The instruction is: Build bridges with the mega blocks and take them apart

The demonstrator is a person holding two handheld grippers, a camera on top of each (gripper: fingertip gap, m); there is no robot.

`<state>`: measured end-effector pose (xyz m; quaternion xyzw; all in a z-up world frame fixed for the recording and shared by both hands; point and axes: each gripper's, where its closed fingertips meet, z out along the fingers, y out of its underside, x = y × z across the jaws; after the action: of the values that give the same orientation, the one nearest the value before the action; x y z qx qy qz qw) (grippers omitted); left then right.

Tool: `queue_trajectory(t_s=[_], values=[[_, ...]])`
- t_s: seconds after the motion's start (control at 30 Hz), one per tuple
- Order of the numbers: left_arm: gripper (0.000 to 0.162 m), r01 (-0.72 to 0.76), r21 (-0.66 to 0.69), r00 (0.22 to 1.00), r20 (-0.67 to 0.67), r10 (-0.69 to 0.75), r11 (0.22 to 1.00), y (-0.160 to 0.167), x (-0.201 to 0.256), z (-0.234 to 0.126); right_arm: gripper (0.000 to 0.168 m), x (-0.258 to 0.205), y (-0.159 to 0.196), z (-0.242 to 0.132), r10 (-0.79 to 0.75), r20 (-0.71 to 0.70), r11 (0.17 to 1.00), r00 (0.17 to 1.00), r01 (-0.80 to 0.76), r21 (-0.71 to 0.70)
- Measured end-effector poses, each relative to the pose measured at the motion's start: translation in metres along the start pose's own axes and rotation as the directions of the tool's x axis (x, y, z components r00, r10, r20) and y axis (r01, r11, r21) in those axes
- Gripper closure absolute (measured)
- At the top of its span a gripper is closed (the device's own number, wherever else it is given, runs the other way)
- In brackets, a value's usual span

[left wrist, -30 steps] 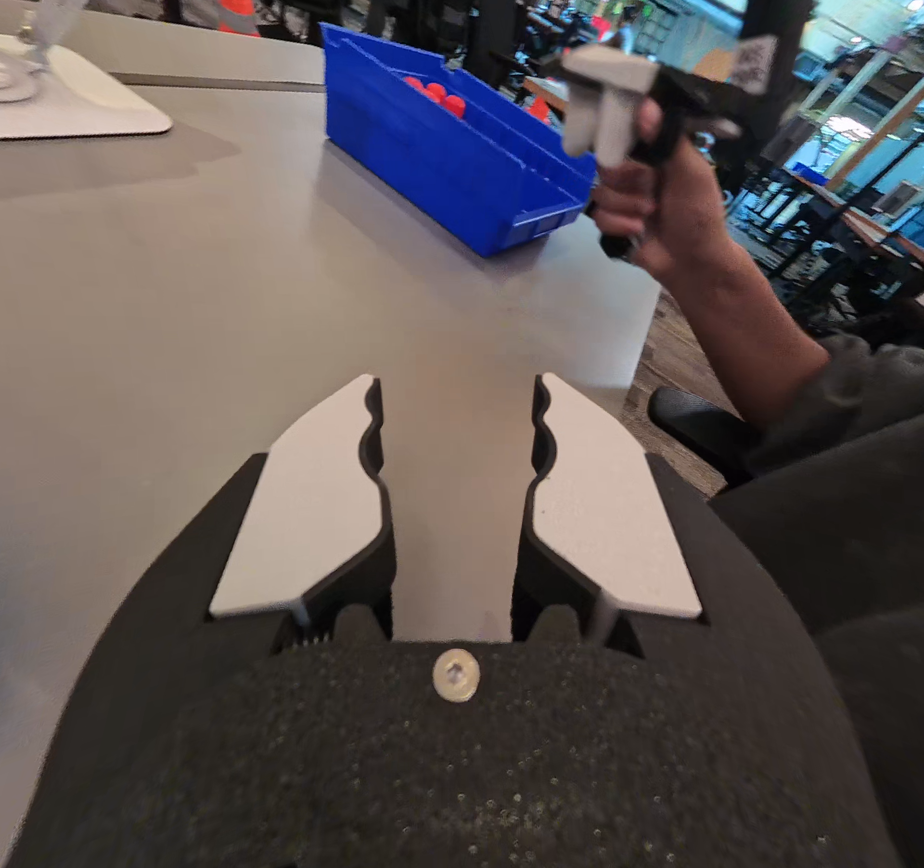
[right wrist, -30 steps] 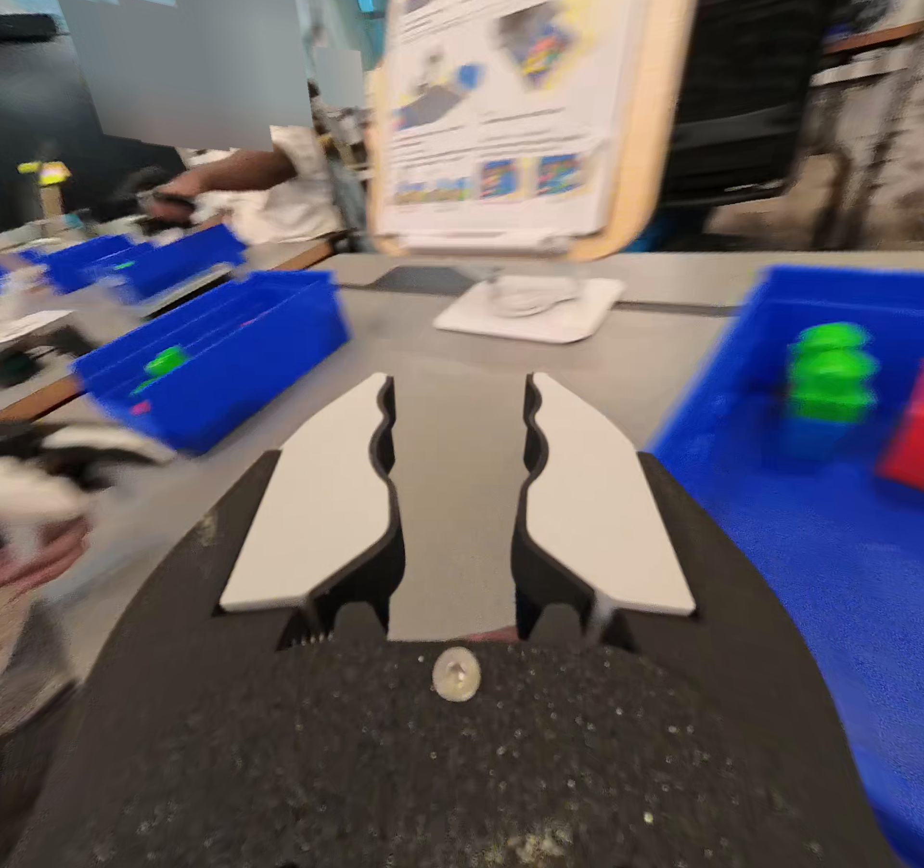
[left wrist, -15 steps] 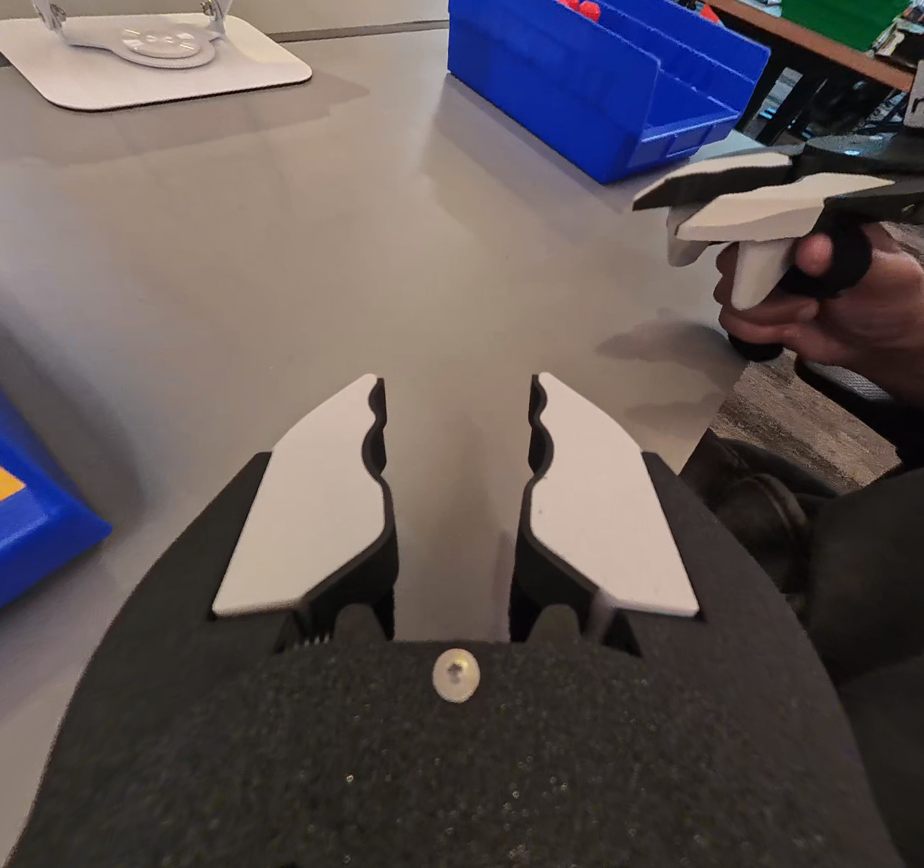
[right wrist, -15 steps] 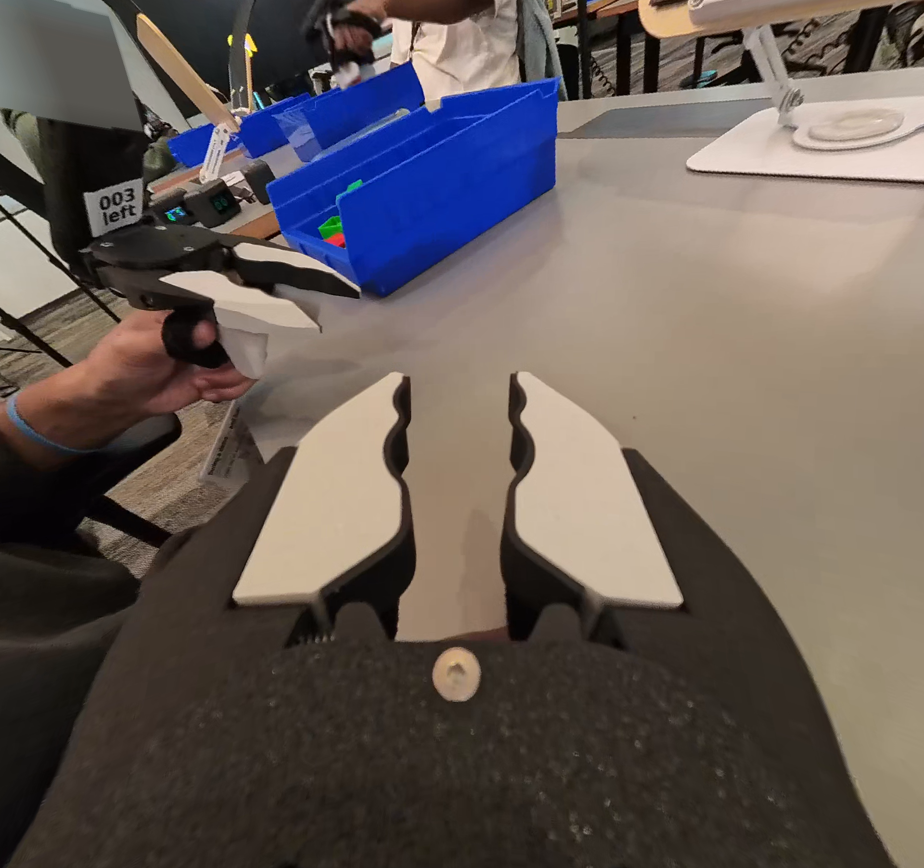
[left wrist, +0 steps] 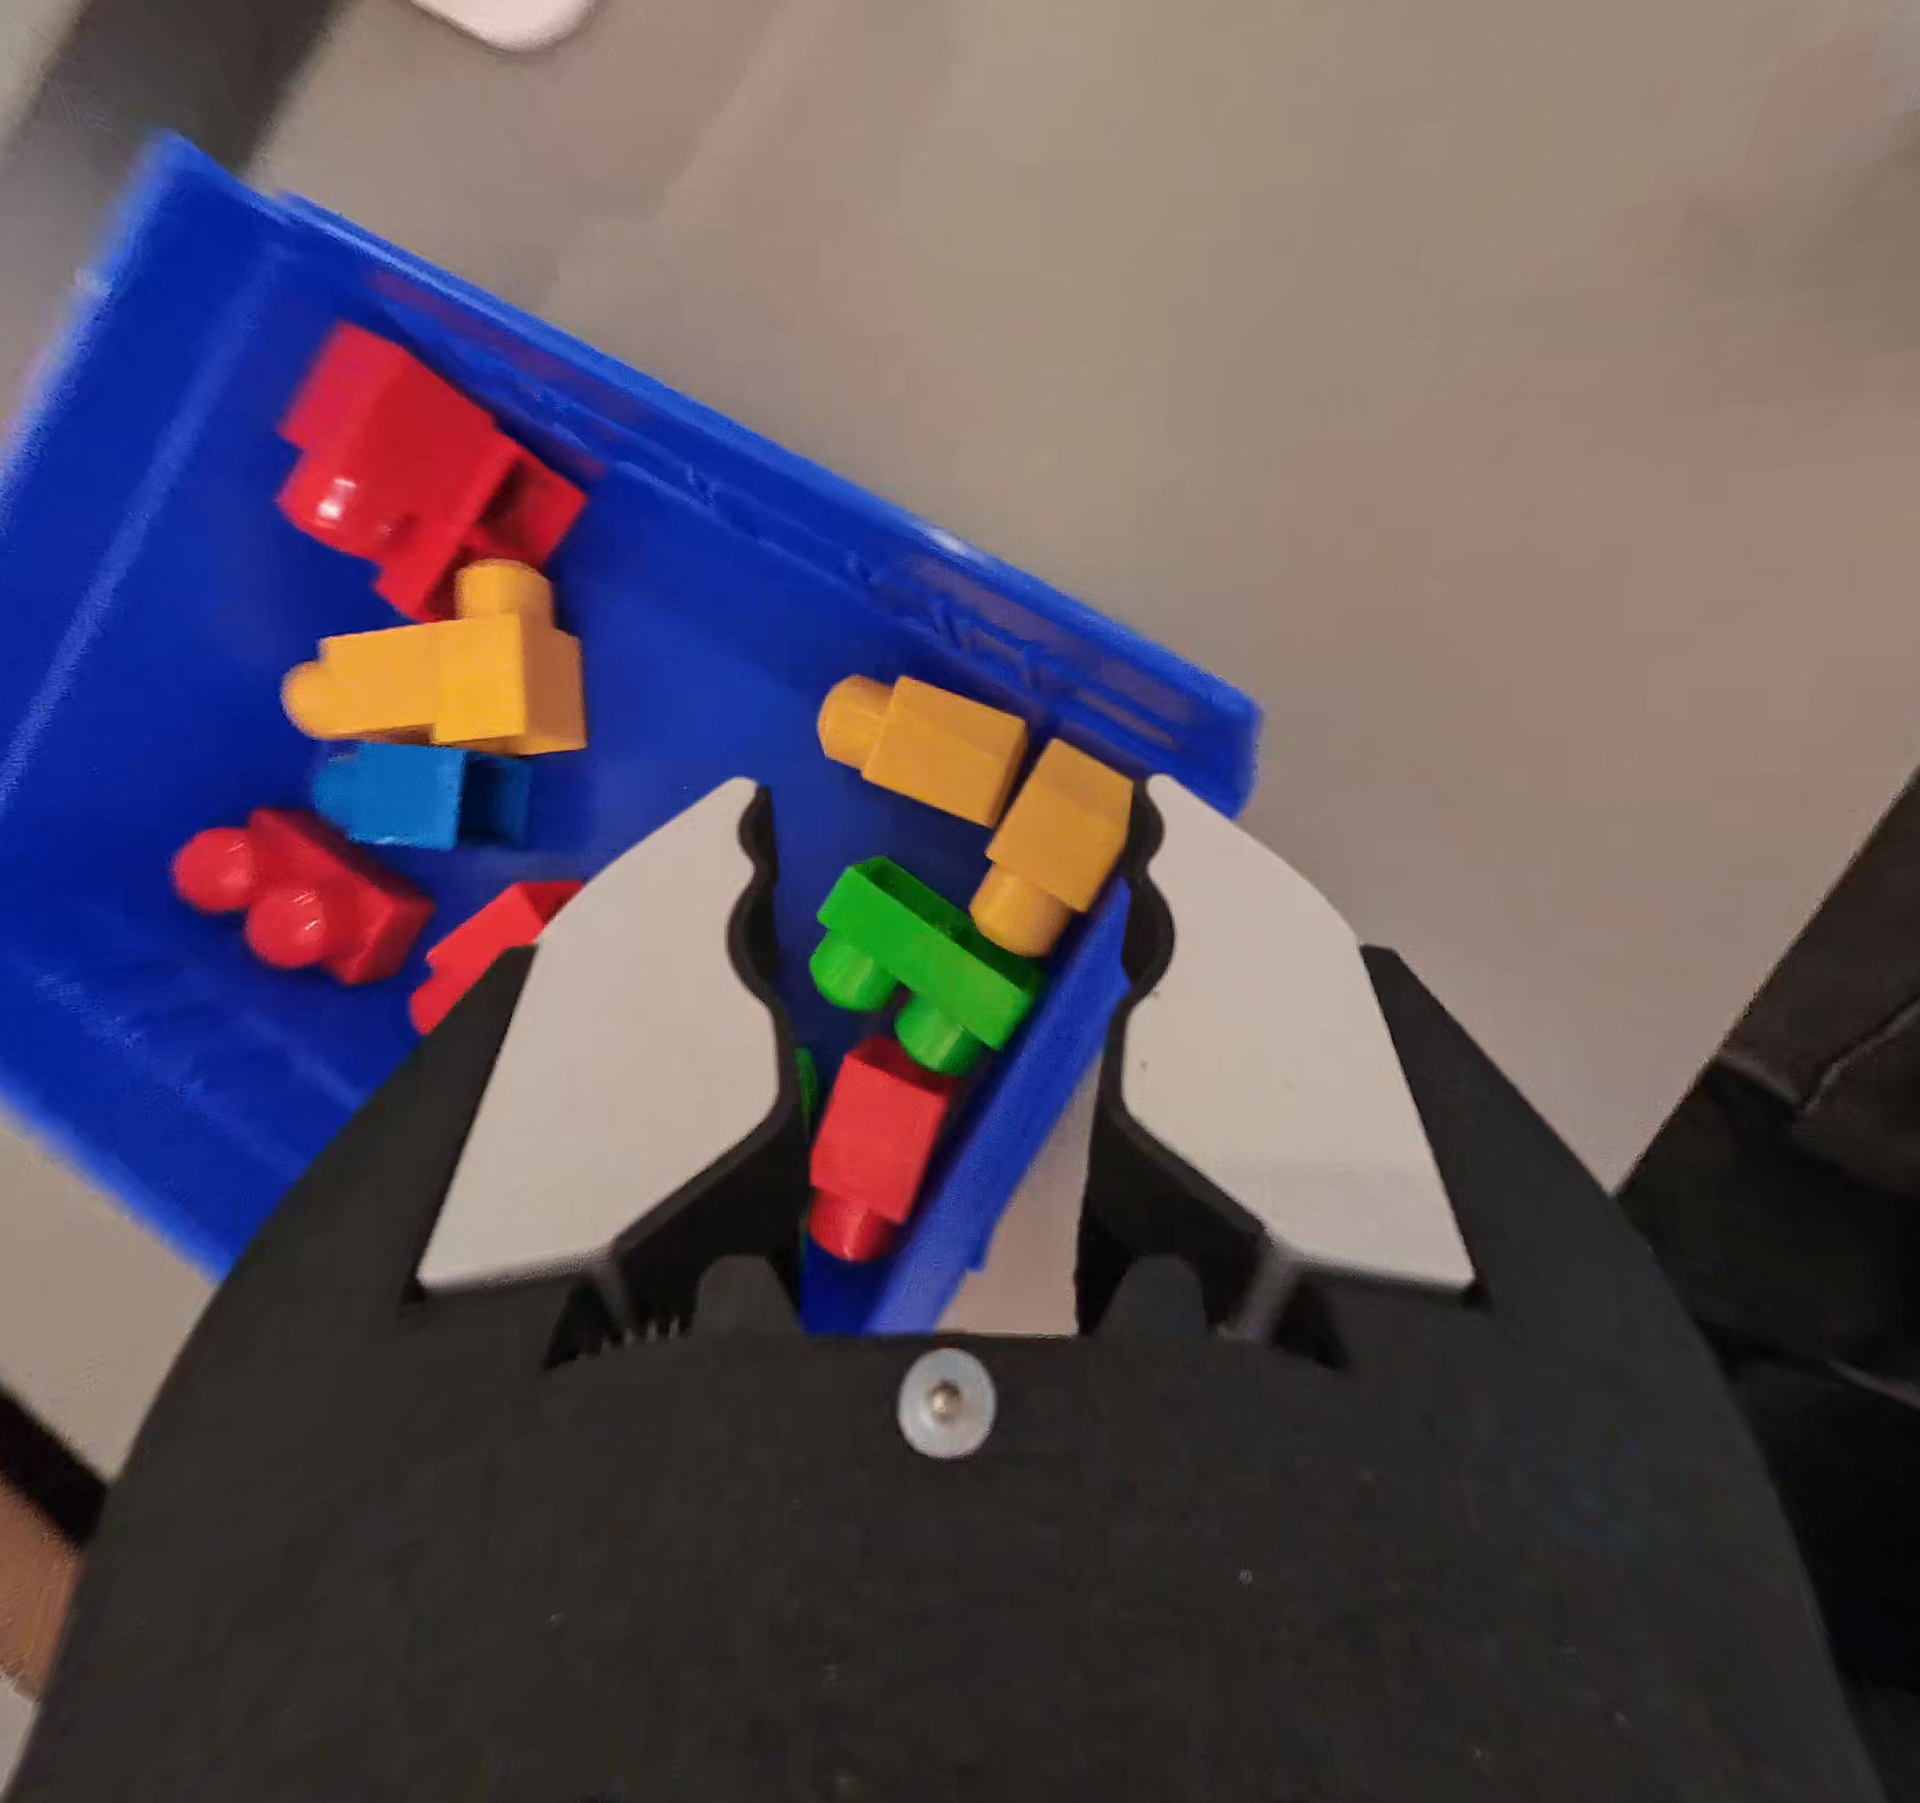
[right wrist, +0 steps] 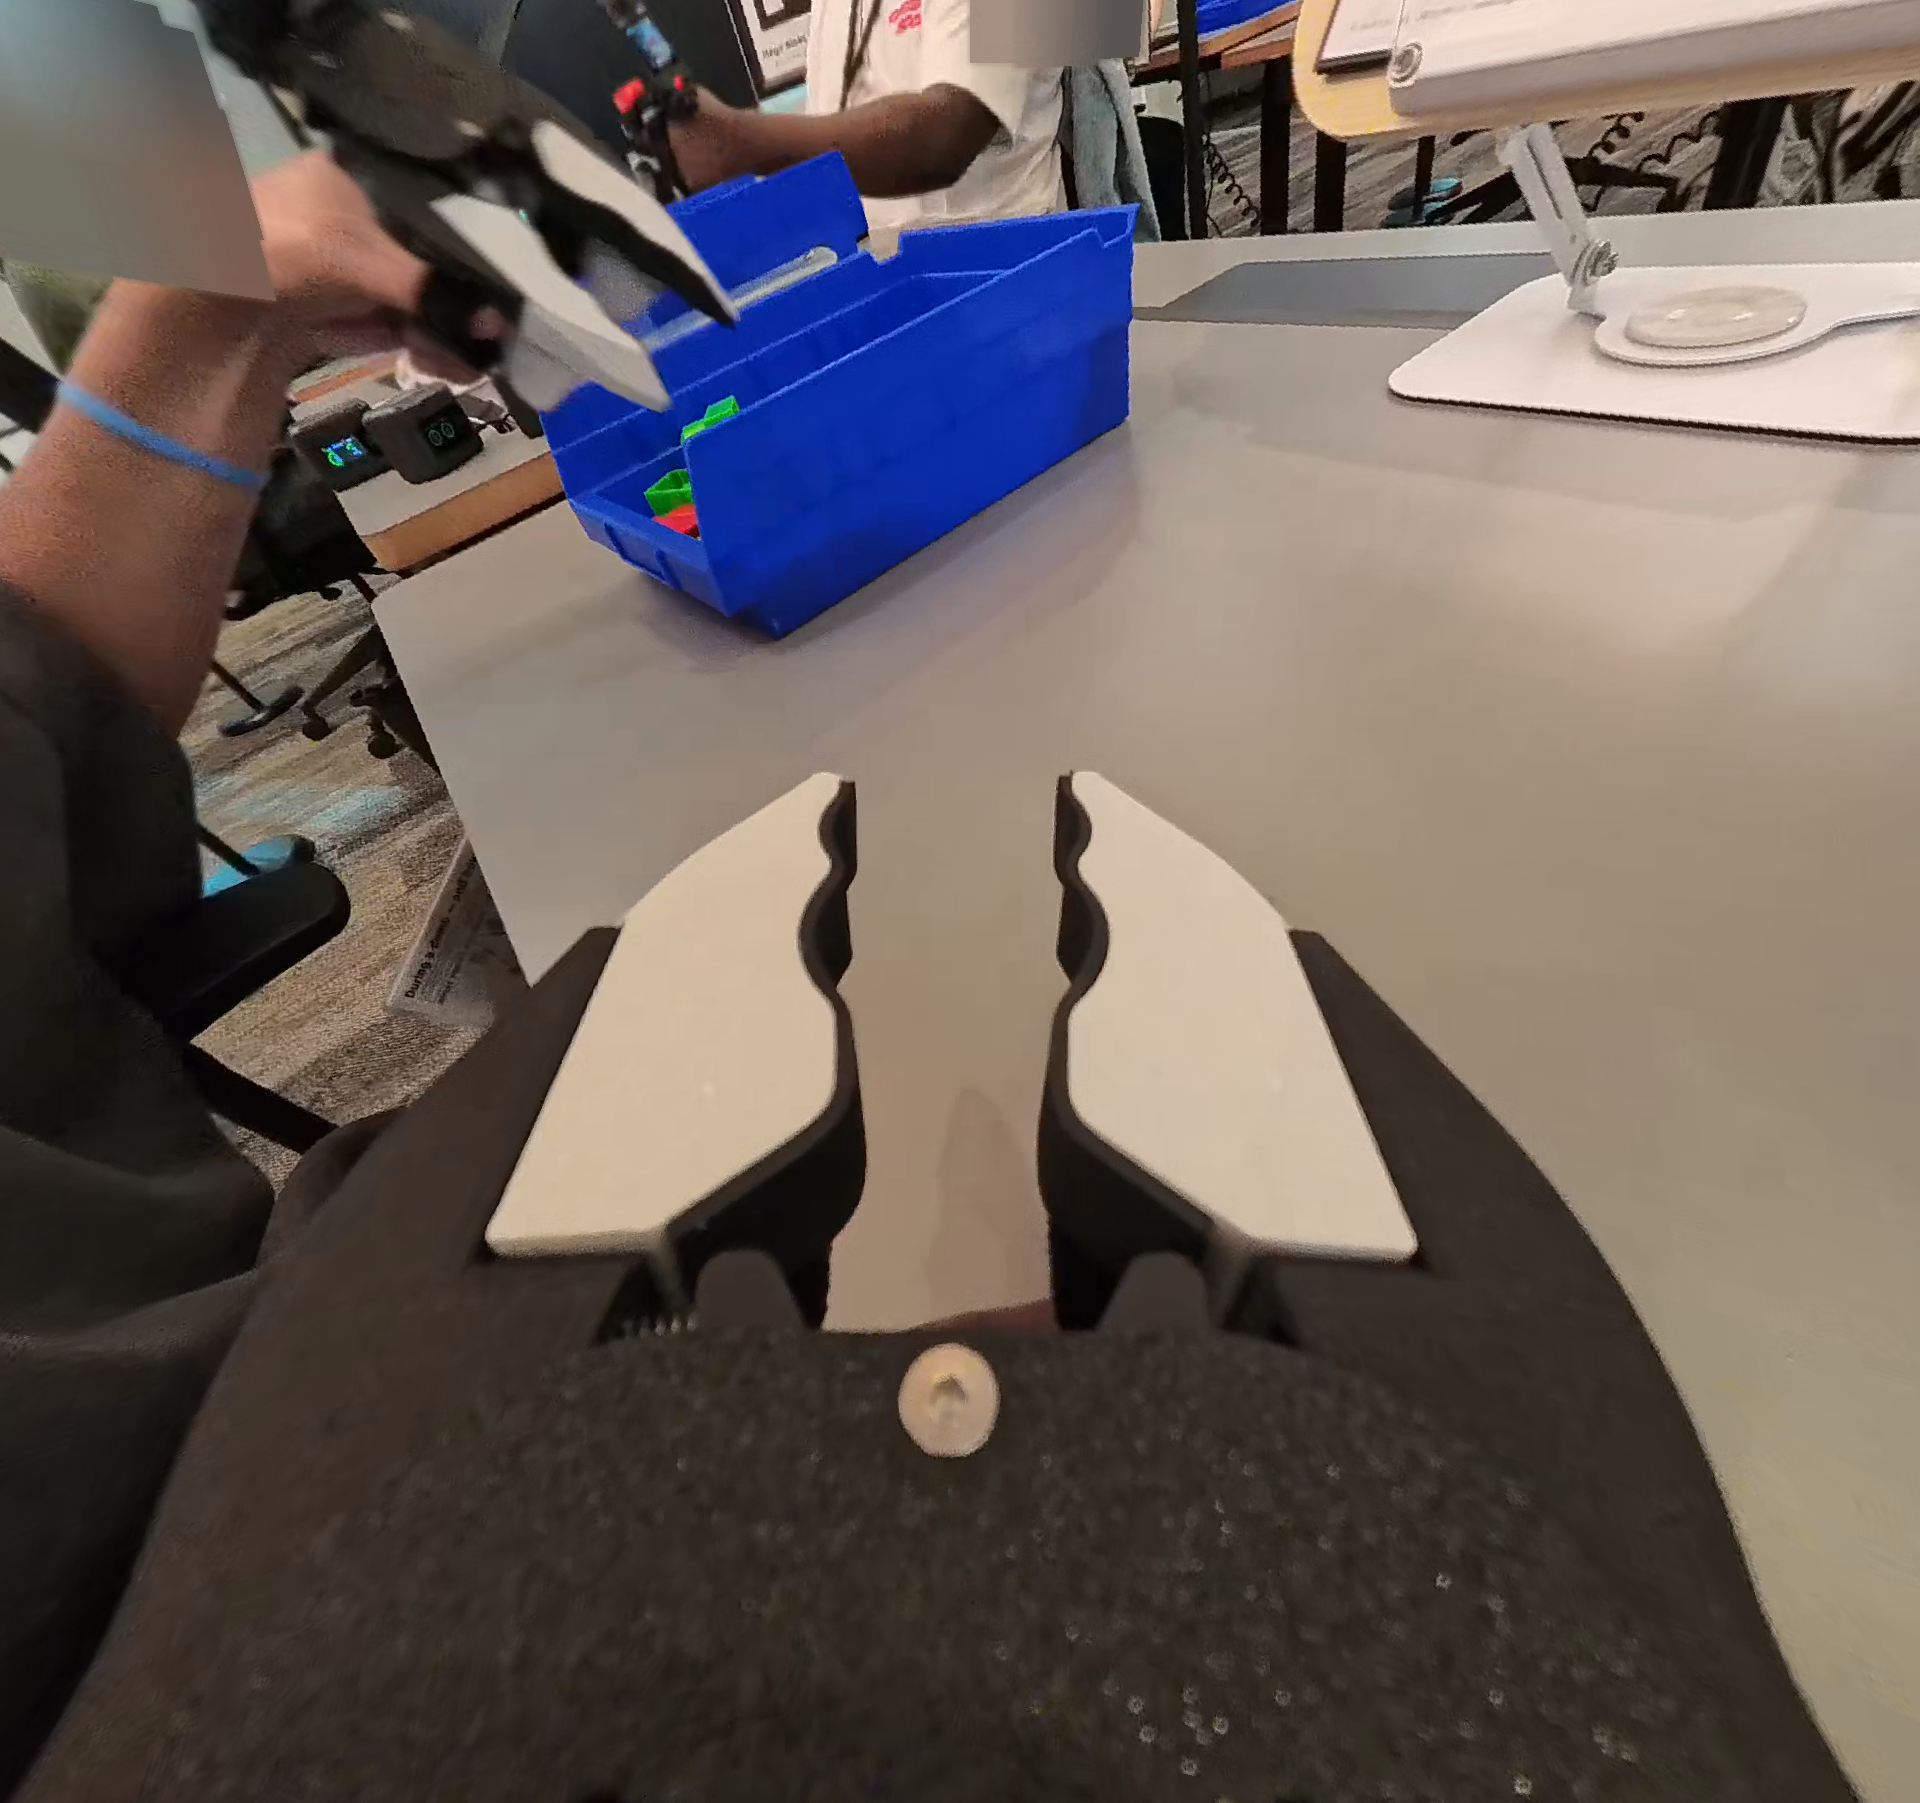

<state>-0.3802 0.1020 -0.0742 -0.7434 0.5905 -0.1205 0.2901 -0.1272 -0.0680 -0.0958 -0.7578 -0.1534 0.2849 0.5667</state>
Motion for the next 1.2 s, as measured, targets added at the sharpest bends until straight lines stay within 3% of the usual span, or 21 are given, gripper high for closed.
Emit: queue_trajectory(t_s=[0.2, 0.43, 0.67, 0.8, 1.0, 1.1, 1.2], values=[[0.094, -0.128, -0.241, 0.98, -0.177, 0.086, 0.962, 0.032, -0.022, 0.078, 0.133, 0.001, 0.0, 0.001, -0.029, -0.026, 0.999, 0.999, 0.028, -0.017], [0.1, -0.206, -0.31, 0.918, -0.389, 0.074, 0.928, 0.039, -0.012, 0.089, 0.133, 0.004, -0.001, 0.002, 0.026, -0.009, 1.0, 1.0, -0.026, -0.015], [0.121, -0.268, -0.364, 0.928, -0.347, 0.137, 0.892, 0.057, -0.017, 0.104, 0.135, 0.006, 0.002, 0.002, 0.019, -0.004, 0.999, 1.0, -0.019, -0.032], [0.121, -0.216, -0.251, 0.94, -0.314, 0.131, 0.944, 0.039, -0.02, 0.091, 0.136, 0.004, -0.001, -0.001, 0.012, -0.002, 1.0, 1.0, -0.012, -0.024], [0.121, -0.105, -0.028, 0.964, -0.247, 0.095, 0.994, -0.014, -0.038, 0.025, 0.137, 0.003, -0.007, -0.007, -0.014, -0.009, 1.0, 1.0, 0.014, -0.01], [0.121, -0.132, 0.094, 0.957, -0.246, 0.152, 0.987, -0.058, -0.02, -0.007, 0.137, 0.003, -0.009, -0.009, -0.033, -0.02, 0.999, 0.999, 0.032, -0.015], [0.121, -0.238, 0.08, 0.937, -0.245, 0.25, 0.968, -0.088, 0.012, -0.005, 0.137, 0.004, -0.01, -0.011, -0.052, -0.036, 0.998, 0.998, 0.051, -0.025]])
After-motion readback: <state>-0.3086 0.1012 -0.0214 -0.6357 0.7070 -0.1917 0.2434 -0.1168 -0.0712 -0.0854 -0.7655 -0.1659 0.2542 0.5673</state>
